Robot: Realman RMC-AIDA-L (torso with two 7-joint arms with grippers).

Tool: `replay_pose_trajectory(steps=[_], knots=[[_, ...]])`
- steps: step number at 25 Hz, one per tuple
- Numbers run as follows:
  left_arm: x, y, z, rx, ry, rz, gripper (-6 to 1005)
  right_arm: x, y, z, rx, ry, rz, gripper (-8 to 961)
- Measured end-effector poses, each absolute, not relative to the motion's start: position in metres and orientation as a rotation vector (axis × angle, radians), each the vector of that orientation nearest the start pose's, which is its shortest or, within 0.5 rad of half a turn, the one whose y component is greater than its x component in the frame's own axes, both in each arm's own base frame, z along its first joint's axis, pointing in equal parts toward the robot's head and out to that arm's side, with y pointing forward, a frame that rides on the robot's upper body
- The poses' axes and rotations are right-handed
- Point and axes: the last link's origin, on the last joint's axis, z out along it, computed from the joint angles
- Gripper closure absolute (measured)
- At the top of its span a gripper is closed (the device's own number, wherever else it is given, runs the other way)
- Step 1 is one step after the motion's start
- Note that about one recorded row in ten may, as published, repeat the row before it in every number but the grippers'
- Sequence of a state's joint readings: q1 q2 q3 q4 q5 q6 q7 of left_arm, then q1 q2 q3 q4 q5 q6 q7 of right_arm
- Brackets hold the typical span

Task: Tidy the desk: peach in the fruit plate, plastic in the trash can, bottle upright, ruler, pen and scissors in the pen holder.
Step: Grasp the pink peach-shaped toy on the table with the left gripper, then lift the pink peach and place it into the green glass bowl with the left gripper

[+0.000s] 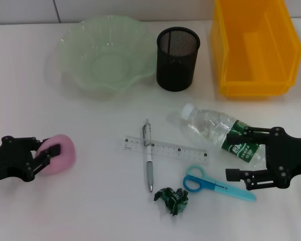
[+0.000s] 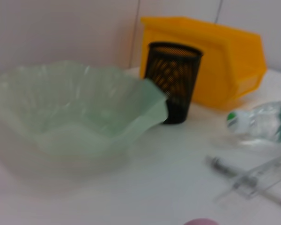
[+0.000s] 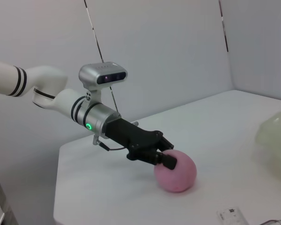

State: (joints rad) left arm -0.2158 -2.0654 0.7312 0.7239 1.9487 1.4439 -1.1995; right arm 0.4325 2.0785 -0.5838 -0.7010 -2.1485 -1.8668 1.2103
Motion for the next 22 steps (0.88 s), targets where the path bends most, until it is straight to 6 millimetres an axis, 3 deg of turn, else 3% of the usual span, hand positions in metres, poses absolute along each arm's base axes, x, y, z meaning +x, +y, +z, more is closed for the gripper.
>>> replay_pose_trajectory(steps=[2, 5, 8, 9, 10, 11, 16, 22], knots=[[-0.354, 0.256, 0.017, -2.526, -0.689, -0.473, 764, 0.282, 0.267, 0.012, -2.91, 0.464, 0.768, 125], [-0.331, 0.267, 0.025, -2.511, -0.619, -0.653, 812, 0.283, 0.267, 0.012, -2.907, 0.466, 0.77, 125], [-0.308, 0.291, 0.032, -2.42, -0.578, -0.836, 838, 0.283, 0.267, 0.012, -2.905, 0.466, 0.771, 125], [-0.292, 0.31, 0.033, -2.37, -0.568, -0.937, 846, 0.283, 0.267, 0.012, -2.904, 0.467, 0.772, 125], [-0.292, 0.31, 0.033, -2.37, -0.568, -0.937, 853, 0.283, 0.267, 0.012, -2.904, 0.467, 0.772, 125], [-0.284, 0.323, 0.033, -2.351, -0.563, -0.958, 860, 0.283, 0.267, 0.012, -2.904, 0.466, 0.772, 125], [-0.256, 0.382, 0.015, -2.306, -0.589, -0.869, 894, 0.283, 0.267, 0.012, -2.906, 0.466, 0.772, 125], [-0.241, 0.415, -0.01, -2.304, -0.556, -0.66, 930, 0.283, 0.267, 0.012, -2.907, 0.468, 0.772, 125]])
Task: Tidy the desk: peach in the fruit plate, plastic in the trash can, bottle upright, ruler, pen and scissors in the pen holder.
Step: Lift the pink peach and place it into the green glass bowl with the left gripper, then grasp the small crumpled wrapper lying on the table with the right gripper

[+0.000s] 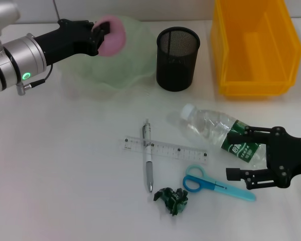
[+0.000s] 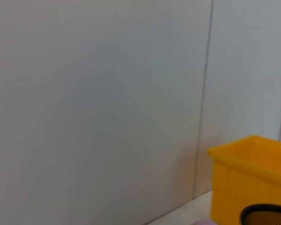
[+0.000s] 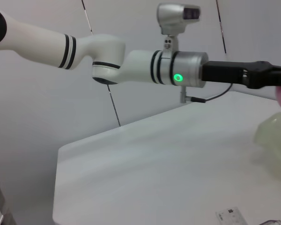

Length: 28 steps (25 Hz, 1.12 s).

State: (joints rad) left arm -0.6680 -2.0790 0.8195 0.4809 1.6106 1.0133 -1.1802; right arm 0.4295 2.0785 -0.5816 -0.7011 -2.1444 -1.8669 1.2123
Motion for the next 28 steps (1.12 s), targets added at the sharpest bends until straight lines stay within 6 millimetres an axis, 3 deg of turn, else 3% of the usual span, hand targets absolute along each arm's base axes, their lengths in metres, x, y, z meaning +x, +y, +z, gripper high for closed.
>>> replay_pose_trajectory(steps=[7, 17, 21, 24, 26, 27, 28], knots=[[-0.242, 0.42, -0.015, -2.274, -0.587, -0.638, 910, 0.281, 0.268, 0.012, -2.91, 0.467, 0.773, 126], [-0.238, 0.415, -0.015, -2.279, -0.57, -0.707, 480, 0.281, 0.269, 0.013, -2.9, 0.519, 0.786, 126], [-0.235, 0.409, -0.011, -2.3, -0.538, -0.765, 357, 0.28, 0.271, 0.016, -2.895, 0.554, 0.786, 126], [-0.241, 0.396, -0.006, -2.317, -0.52, -0.812, 283, 0.273, 0.274, 0.028, -2.895, 0.574, 0.8, 126], [-0.251, 0.379, -0.003, -2.335, -0.503, -0.84, 257, 0.264, 0.277, 0.046, -2.903, 0.58, 0.788, 125], [-0.257, 0.367, -0.002, -2.349, -0.483, -0.859, 244, 0.251, 0.282, 0.065, -2.923, 0.583, 0.72, 125], [-0.263, 0.353, -0.001, -2.371, -0.461, -0.881, 231, 0.251, 0.282, 0.065, -2.923, 0.583, 0.72, 125]])
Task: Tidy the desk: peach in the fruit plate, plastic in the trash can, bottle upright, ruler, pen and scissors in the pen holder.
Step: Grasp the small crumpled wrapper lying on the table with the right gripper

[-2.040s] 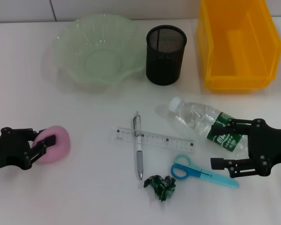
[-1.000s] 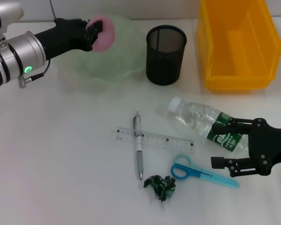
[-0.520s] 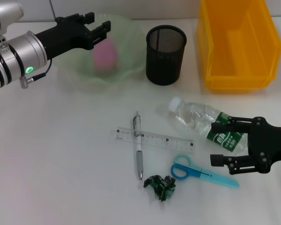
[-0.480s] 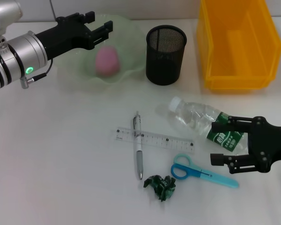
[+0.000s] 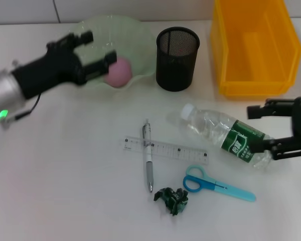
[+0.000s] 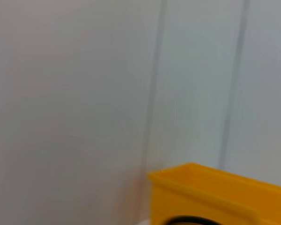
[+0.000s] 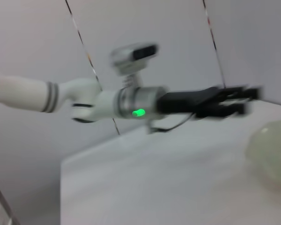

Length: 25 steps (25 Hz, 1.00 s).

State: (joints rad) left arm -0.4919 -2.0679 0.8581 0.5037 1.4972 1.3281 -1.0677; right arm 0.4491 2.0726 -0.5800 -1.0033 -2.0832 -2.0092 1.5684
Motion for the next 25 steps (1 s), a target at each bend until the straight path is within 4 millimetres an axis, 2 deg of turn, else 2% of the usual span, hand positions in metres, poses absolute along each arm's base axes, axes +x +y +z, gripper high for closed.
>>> replay_pose_trajectory(steps=[2, 5, 7, 10, 11, 13, 18, 25], knots=[[-0.273, 0.33, 0.0, -2.401, -0.436, -0.916, 206, 0.232, 0.289, 0.085, -2.97, 0.587, 0.567, 125], [-0.287, 0.288, 0.0, -2.456, -0.371, -0.972, 167, 0.2, 0.296, 0.099, -3.05, 0.538, 0.258, 125], [-0.292, 0.267, -0.001, -2.49, -0.333, -0.993, 167, 0.179, 0.3, 0.1, -3.074, 0.503, 0.023, 125], [-0.292, 0.267, -0.001, -2.49, -0.333, -0.993, 167, 0.153, 0.304, 0.089, -3.071, 0.43, -0.272, 125], [-0.3, 0.249, 0.0, -2.519, -0.359, -1.005, 167, 0.146, 0.304, 0.083, -3.068, 0.404, -0.351, 126], [-0.304, 0.245, 0.0, -2.519, -0.389, -1.005, 167, 0.132, 0.305, 0.068, -3.074, 0.338, -0.474, 126], [-0.309, 0.242, 0.001, -2.501, -0.425, -0.994, 167, 0.115, 0.299, 0.033, -3.116, 0.156, -0.657, 126], [-0.309, 0.246, 0.003, -2.501, -0.468, -0.991, 168, 0.103, 0.297, -0.008, -3.07, 0.208, -0.801, 125]])
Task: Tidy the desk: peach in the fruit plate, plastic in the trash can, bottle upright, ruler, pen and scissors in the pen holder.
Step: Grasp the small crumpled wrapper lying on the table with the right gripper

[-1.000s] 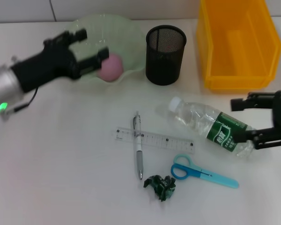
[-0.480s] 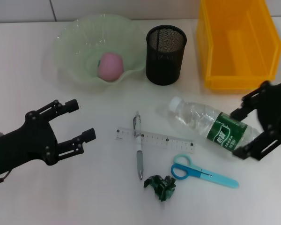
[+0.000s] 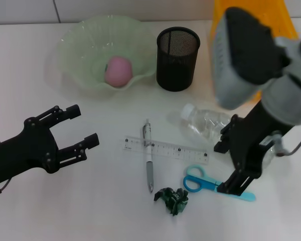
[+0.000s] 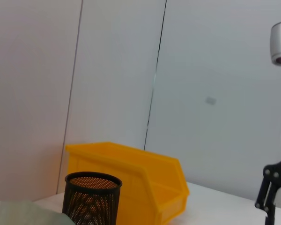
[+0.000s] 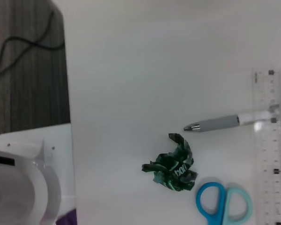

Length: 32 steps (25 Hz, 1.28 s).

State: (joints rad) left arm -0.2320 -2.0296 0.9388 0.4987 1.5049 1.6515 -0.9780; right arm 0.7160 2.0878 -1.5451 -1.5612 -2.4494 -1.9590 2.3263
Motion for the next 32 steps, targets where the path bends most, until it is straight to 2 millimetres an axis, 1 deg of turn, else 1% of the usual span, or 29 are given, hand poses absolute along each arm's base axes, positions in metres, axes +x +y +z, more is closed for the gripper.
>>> replay_pose_trajectory(steps=[3, 6, 12, 17, 25, 32], knots=[[-0.31, 0.246, 0.003, -2.498, -0.479, -0.988, 168, 0.099, 0.295, -0.023, -3.036, 0.239, -0.851, 126], [-0.312, 0.246, 0.002, -2.493, -0.489, -0.979, 168, 0.096, 0.294, -0.037, -2.999, 0.309, -0.87, 125], [-0.312, 0.247, -0.003, -2.49, -0.496, -0.958, 168, 0.091, 0.29, -0.053, -2.962, 0.397, -0.874, 125], [-0.312, 0.248, -0.003, -2.49, -0.497, -0.954, 168, 0.091, 0.288, -0.069, -2.938, 0.472, -0.849, 126], [-0.313, 0.249, -0.004, -2.487, -0.503, -0.941, 169, 0.094, 0.278, -0.089, -2.955, 0.411, -0.876, 130], [-0.314, 0.249, -0.004, -2.485, -0.504, -0.935, 169, 0.103, 0.276, -0.108, -2.964, 0.399, -0.889, 131]])
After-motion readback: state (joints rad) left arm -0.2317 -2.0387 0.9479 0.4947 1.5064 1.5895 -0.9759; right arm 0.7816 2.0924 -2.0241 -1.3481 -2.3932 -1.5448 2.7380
